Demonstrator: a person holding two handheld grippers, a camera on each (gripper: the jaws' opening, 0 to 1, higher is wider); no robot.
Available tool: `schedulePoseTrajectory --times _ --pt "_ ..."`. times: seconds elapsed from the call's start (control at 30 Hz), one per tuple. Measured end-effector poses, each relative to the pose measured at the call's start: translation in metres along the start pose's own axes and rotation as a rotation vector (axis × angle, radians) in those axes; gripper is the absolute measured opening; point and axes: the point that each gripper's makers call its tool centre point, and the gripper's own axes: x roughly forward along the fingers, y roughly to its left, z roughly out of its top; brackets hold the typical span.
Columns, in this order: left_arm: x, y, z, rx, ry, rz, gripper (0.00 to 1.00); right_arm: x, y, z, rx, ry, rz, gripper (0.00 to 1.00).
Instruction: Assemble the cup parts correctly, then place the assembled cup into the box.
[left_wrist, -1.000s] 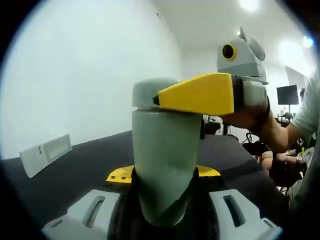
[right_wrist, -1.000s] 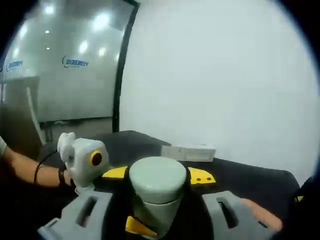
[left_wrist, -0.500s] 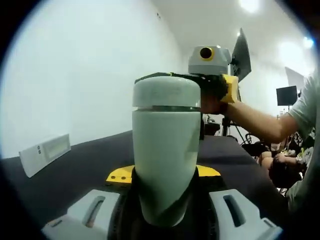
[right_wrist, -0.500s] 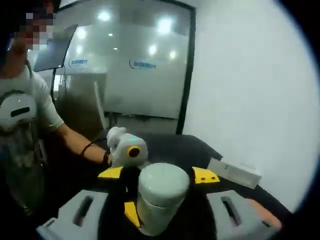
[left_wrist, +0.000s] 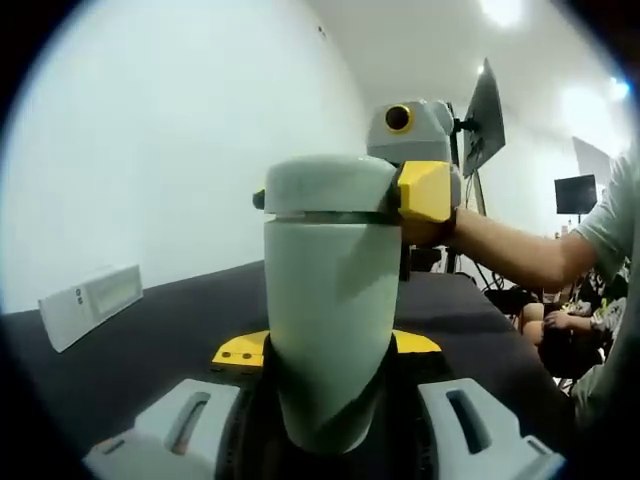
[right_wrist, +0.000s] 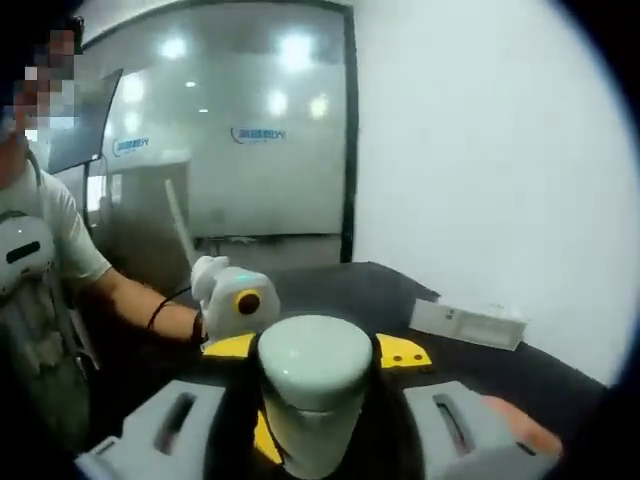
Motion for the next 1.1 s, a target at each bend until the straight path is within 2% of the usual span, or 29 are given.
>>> schedulePoseTrajectory --times 0.07,0.17,0.37,0.4,0.47,0.5,0.53,0.57,0.6,0.63,0.67,0.7,0.73,0.77,0.83,0.87,0.93,1.0,1.03,1.07,1.1 --pt "0.0 0.0 0.0 -0.003 0.003 0.001 0.39 -0.003 -0.007 0.001 -0.033 0.003 -0.099 0.41" --pt "0.0 -0.001 -0.001 -0.002 0.005 0.002 0.39 -0.004 -0.011 0.0 0.008 0.012 -0.248 0.41" --pt "0.0 -0.001 -0.001 -0.005 0.005 0.006 0.39 -0.01 -0.024 -0.001 0.032 0.001 -0.548 0.41" --pt "0.0 -0.002 -0.001 -0.002 0.005 0.004 0.39 -0.009 -0.022 -0.001 0.014 0.005 -0.55 0.41" --pt "-0.001 -0.002 -0.001 0.001 0.003 0.003 0.39 -0.007 -0.022 -0.001 -0.009 -0.001 -0.52 0.42" --pt "-0.002 -0.001 -0.001 0.0 -0.001 0.004 0.39 -0.007 -0.02 -0.002 -0.043 0.021 -0.482 0.43" --pt "-0.001 -0.001 -0.001 -0.002 -0.003 0.005 0.39 -0.006 -0.022 0.002 -0.058 0.0 -0.461 0.54" --pt "-0.001 0.0 -0.001 -0.002 -0.004 0.004 0.39 -0.003 -0.02 0.006 -0.098 -0.011 -0.398 0.66" --pt "0.0 0.0 -0.001 -0.001 -0.004 0.004 0.39 -0.002 -0.015 0.004 -0.079 0.005 -0.338 0.7" --pt "0.001 -0.001 -0.001 0.001 -0.003 0.004 0.39 -0.004 -0.013 0.002 -0.026 0.031 -0.281 0.67" --pt "0.001 -0.001 0.0 0.003 -0.003 0.004 0.39 -0.006 -0.01 0.015 -0.043 -0.034 -0.194 0.64" --pt "0.001 0.0 -0.001 0.002 -0.003 0.004 0.39 -0.008 -0.012 0.016 -0.021 -0.034 -0.168 0.64" --pt "0.001 0.0 -0.001 0.002 -0.002 0.004 0.39 -0.013 -0.013 0.019 -0.024 -0.034 -0.084 0.63" --pt "0.001 0.0 -0.001 0.001 -0.002 0.003 0.39 -0.015 -0.016 0.023 -0.046 -0.051 -0.043 0.62" --pt "0.001 0.0 -0.001 0.001 -0.001 0.003 0.39 -0.02 -0.004 0.02 -0.118 -0.044 0.117 0.58" --pt "0.001 0.0 -0.001 0.002 0.0 0.002 0.39 -0.019 -0.011 0.021 -0.093 -0.052 0.116 0.6" --pt "0.001 -0.001 -0.001 0.003 0.002 0.002 0.39 -0.018 -0.003 0.012 -0.011 0.002 0.189 0.53" --pt "0.001 -0.001 -0.001 0.004 0.003 0.0 0.39 -0.011 -0.002 0.012 -0.041 -0.001 0.182 0.51" --pt "0.001 -0.001 -0.001 0.004 0.003 0.0 0.39 -0.006 -0.001 0.002 -0.071 0.052 0.178 0.47" --pt "0.001 -0.001 -0.001 0.004 0.004 -0.001 0.39 -0.003 -0.001 -0.003 -0.087 0.072 0.163 0.41" --pt "0.001 0.001 -0.001 0.0 0.004 0.007 0.39 -0.003 0.003 -0.001 -0.079 0.065 0.175 0.4"
